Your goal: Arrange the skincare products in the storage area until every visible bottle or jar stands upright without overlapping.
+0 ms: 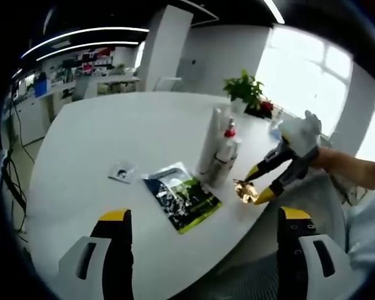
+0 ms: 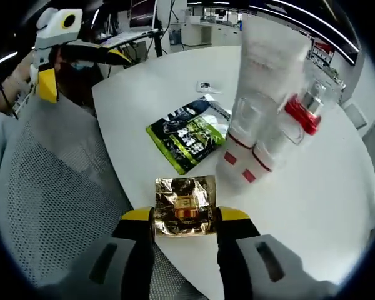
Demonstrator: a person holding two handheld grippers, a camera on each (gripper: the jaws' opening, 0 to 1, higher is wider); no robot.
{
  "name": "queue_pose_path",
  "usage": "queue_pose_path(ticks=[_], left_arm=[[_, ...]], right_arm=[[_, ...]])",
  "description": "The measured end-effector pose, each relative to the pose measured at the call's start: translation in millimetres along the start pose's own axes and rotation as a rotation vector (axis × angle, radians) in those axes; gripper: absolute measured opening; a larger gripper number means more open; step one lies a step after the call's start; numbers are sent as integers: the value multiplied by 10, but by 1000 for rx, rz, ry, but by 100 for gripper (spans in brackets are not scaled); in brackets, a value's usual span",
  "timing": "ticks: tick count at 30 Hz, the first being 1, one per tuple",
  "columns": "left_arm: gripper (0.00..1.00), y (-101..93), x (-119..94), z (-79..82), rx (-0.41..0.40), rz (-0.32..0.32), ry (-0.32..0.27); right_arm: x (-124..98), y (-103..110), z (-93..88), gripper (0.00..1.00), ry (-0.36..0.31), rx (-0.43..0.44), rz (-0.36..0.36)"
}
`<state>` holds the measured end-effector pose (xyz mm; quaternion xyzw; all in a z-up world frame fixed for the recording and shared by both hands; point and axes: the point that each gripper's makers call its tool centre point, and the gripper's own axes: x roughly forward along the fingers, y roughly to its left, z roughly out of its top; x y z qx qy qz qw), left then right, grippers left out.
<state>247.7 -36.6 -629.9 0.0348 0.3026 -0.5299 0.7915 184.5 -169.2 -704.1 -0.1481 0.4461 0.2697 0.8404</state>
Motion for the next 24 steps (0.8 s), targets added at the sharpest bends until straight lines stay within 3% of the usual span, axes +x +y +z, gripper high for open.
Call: queue_pose_path(ticks=[9, 16, 24], left_arm=[[93, 78, -84, 5, -12, 22, -17], [93, 173, -178, -46, -32, 40, -23], [92, 315, -277, -106, -47, 57, -21]], right_arm=[[277, 271, 531, 39, -41, -107, 81], [577, 406, 770, 39, -47, -127, 138], [886, 472, 1017, 39, -48, -175, 147]])
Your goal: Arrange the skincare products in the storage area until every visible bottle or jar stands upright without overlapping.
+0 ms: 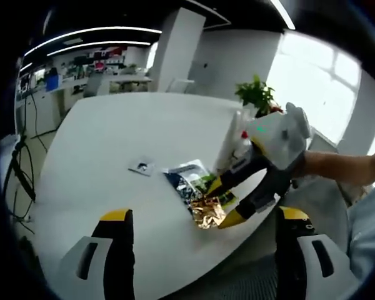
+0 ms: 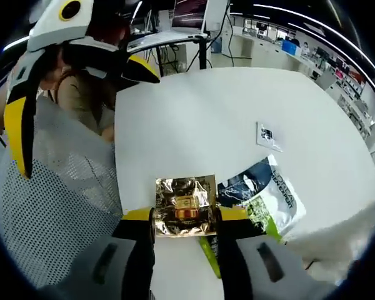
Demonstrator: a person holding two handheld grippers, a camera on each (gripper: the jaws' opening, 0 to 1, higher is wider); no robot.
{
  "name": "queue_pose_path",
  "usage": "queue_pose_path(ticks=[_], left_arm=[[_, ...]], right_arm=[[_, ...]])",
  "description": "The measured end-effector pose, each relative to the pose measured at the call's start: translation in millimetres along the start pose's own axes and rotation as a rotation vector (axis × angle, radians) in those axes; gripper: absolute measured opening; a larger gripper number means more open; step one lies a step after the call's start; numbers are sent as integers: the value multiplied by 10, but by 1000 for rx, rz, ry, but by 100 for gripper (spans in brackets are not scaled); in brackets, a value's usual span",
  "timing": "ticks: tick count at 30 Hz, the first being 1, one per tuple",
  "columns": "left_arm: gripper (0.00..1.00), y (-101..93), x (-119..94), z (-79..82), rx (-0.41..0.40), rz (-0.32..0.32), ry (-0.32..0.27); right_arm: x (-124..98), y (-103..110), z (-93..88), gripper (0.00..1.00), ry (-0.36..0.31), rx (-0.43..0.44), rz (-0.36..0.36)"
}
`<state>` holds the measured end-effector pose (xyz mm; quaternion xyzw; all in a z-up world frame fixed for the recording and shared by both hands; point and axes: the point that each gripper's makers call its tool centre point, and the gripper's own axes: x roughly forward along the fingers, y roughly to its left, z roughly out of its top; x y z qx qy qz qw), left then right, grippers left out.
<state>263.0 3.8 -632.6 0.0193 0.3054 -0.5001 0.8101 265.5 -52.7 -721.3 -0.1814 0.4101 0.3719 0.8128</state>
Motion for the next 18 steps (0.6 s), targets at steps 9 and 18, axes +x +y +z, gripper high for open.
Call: queue_pose_path(ticks=[9, 18], left_arm=[[92, 151, -65, -28, -26, 24, -12], [90, 225, -93, -56, -41, 35, -12]], right_arm=[[306, -13, 253, 39, -16, -38, 37], [514, -10, 359, 39, 13, -127, 78]])
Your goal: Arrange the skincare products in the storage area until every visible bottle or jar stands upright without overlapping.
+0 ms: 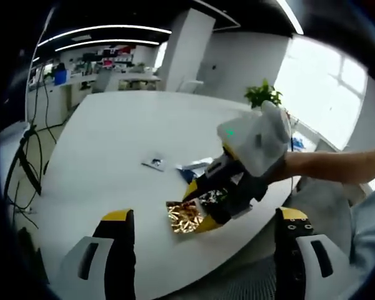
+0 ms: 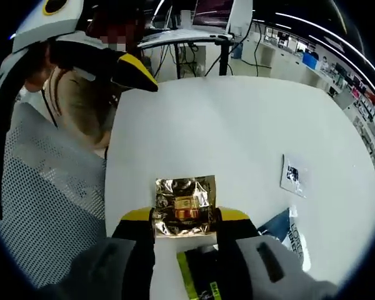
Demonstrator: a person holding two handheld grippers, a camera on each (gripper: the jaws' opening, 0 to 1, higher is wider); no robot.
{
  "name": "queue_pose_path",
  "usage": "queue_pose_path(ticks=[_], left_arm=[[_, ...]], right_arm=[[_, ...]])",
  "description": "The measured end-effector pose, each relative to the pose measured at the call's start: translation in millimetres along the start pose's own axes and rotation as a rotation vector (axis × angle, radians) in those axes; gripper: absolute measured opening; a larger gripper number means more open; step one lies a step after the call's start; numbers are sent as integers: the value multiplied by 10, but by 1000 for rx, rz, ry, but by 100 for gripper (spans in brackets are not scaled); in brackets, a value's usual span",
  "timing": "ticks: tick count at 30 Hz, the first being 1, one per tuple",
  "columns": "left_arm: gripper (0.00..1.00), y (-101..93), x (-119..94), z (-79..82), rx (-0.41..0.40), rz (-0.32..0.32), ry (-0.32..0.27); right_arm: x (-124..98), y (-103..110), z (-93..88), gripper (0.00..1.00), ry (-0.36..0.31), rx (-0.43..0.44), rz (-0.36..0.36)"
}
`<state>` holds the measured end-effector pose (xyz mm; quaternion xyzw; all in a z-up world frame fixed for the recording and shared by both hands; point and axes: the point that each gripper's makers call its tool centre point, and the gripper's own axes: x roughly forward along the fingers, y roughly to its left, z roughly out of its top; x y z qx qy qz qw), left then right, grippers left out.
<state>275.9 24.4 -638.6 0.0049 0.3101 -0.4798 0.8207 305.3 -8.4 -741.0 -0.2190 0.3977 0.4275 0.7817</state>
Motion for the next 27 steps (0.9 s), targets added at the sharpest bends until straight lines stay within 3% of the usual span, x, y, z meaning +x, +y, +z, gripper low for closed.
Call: queue_pose_path(ticks=[6, 16, 27], left_arm=[[90, 12, 14, -14, -3, -1, 6], [89, -7, 20, -36, 34, -15, 36], [88, 36, 108, -158, 123, -45, 131]], right_arm=[[53, 18, -85, 39, 41, -53, 11], [81, 145, -46, 41, 21, -125, 66], [-204, 118, -71, 46, 7, -137, 27]])
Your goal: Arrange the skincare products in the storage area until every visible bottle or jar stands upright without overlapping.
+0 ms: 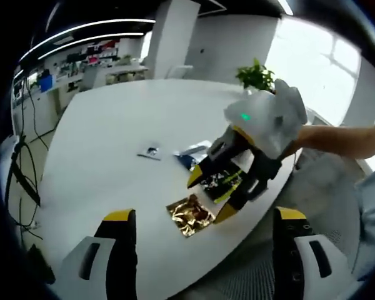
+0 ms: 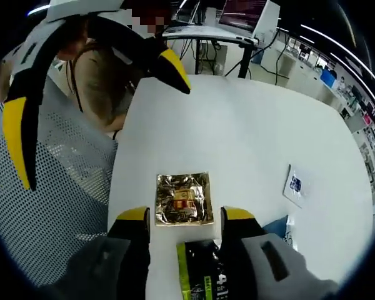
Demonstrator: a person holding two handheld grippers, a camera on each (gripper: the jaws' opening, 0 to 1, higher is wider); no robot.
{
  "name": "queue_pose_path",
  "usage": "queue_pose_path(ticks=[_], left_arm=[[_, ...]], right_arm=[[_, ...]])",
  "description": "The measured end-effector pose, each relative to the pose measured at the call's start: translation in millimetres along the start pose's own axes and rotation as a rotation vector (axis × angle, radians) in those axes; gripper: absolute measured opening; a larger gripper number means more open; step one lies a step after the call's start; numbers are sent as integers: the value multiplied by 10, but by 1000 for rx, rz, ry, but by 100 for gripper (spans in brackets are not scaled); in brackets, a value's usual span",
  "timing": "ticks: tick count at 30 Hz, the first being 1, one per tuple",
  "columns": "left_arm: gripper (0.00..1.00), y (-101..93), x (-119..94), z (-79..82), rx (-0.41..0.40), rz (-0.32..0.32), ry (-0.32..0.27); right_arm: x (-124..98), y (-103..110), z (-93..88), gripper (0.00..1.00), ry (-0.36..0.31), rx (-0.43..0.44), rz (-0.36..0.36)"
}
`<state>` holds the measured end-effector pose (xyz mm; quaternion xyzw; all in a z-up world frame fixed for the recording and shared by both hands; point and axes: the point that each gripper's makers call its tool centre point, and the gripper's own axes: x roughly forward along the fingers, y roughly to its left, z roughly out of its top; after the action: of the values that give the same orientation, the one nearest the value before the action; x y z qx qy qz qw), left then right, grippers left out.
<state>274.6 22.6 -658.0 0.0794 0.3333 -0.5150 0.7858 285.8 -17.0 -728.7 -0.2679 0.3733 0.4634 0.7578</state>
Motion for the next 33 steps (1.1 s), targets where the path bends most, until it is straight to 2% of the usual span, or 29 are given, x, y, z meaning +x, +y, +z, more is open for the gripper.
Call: queue_pose_path(ticks=[6, 8, 14, 16, 19, 24, 33], left_arm=[[82, 19, 68, 43, 37, -17, 13], [81, 19, 105, 59, 79, -26, 16], [78, 49, 250, -12, 164, -32, 75], [77, 76, 306, -28, 180, -20, 85], [77, 112, 372, -52, 200, -10, 97], [77, 218, 475, -182, 261, 11, 162], [76, 337, 616, -333, 296, 33, 211]], right_arm=[[-253, 48, 9, 46, -41, 67, -33], [-351, 106, 26, 46, -69, 84, -39], [-561, 277, -63, 46, -104, 147, -66], [-568, 243, -142, 46, -88, 152, -105], [-551, 253, -230, 46, -64, 162, -106], [-631, 337, -222, 45, -98, 205, -97], [-809, 345, -308, 46, -115, 252, -131]])
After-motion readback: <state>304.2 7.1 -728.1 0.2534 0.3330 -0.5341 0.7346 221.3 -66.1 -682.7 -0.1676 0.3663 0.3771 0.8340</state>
